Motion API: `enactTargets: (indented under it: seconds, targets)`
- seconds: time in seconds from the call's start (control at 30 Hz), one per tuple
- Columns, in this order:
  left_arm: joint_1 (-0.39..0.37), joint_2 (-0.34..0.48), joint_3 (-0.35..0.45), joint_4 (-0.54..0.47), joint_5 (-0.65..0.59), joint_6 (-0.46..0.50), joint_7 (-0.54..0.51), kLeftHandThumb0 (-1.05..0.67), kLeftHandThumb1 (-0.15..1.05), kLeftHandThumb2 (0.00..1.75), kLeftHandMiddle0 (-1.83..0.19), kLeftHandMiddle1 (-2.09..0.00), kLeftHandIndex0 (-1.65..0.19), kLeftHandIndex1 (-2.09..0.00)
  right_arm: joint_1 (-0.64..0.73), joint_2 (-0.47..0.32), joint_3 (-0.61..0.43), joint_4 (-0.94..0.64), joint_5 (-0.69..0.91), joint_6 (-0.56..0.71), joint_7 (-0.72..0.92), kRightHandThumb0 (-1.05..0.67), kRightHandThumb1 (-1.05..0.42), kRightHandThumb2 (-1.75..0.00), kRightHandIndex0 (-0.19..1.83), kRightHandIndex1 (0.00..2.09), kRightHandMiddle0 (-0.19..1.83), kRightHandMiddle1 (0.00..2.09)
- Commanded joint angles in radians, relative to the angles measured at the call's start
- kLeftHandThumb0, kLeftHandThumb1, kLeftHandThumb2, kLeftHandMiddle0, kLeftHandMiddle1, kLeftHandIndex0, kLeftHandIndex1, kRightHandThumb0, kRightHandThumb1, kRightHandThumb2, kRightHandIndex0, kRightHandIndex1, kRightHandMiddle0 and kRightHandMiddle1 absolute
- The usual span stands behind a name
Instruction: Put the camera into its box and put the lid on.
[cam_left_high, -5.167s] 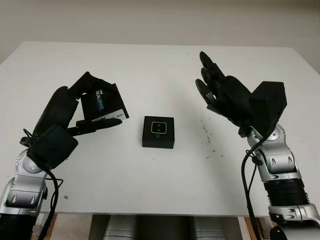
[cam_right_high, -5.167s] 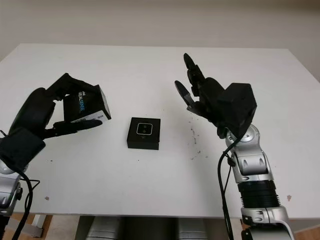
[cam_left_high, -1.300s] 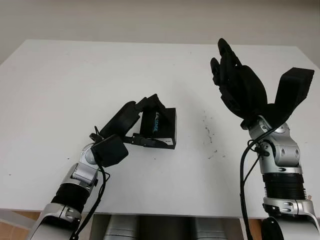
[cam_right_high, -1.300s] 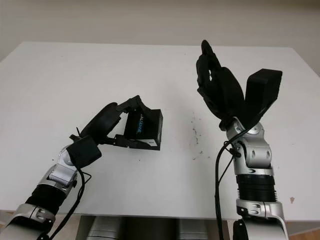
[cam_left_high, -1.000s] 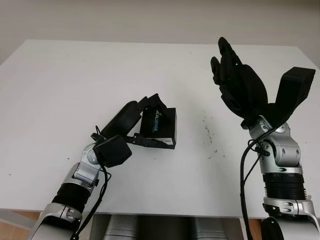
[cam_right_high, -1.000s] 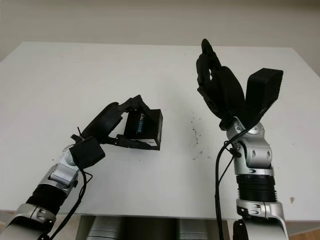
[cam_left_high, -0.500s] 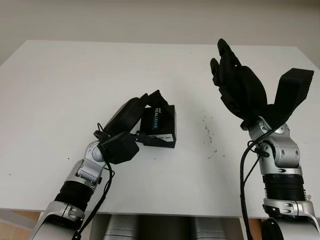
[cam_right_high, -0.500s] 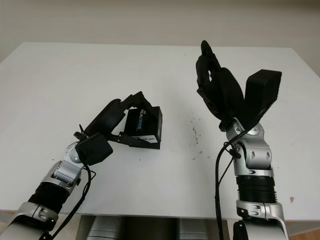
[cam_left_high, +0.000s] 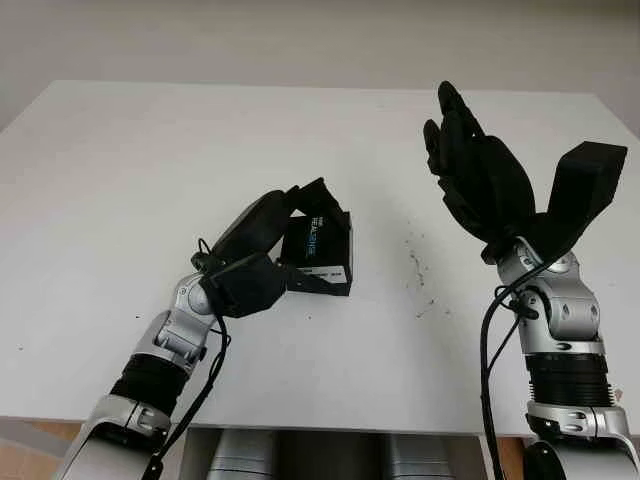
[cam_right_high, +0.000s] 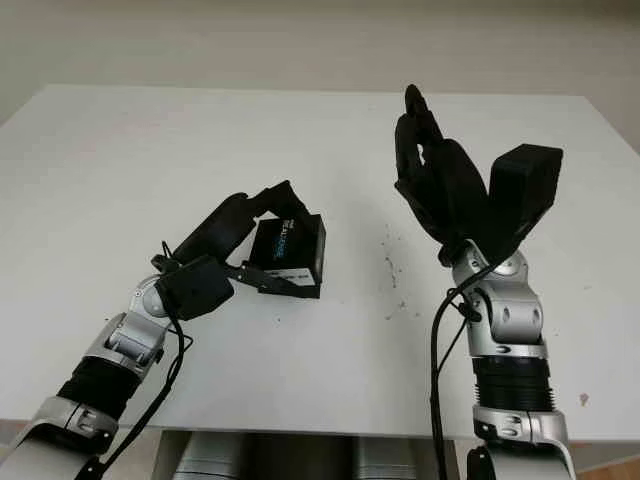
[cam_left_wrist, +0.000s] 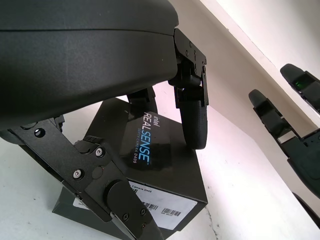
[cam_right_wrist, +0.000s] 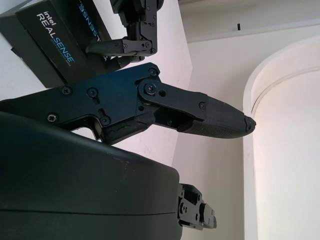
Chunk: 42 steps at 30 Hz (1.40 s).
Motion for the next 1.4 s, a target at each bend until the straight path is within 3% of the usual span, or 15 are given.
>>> enactTargets:
  seconds: [0.0,0.4,1.13,1.37]
  targets:
    - [-0.050,0.001,-0.003,-0.012,-0.001,0.001,-0.003,-0.09,0.95,0.05,-0.34,-1.55,-0.30,-1.46,0.001,0.005,0.005,-0.020,0.000,0.000,-0.001,-0.77,-1.05,-0.71,-0.19,0.00,-0.19,0.00]
    - [-0.069,0.017,-0.029,-0.046,0.025,0.063,-0.052,-0.08,0.96,0.05,-0.33,-1.53,-0.28,-1.47,0.000,0.006,0.008,-0.002,0.000,-0.023,0.011,-0.78,-1.05,-0.71,-0.19,0.00,-0.19,0.00]
    - [-0.004,0.035,-0.088,-0.163,0.098,0.156,-0.072,-0.06,0.94,0.05,-0.34,-1.43,-0.30,-1.42,0.002,0.009,0.011,-0.008,-0.005,-0.024,0.004,-0.77,-1.05,-0.71,-0.19,0.00,-0.19,0.00]
    - [0.030,0.056,-0.083,-0.187,0.100,0.145,-0.071,-0.08,0.95,0.06,-0.30,-1.54,-0.30,-1.43,0.000,0.008,0.011,-0.009,0.000,-0.014,0.003,-0.76,-1.05,-0.70,-0.19,0.00,-0.19,0.00]
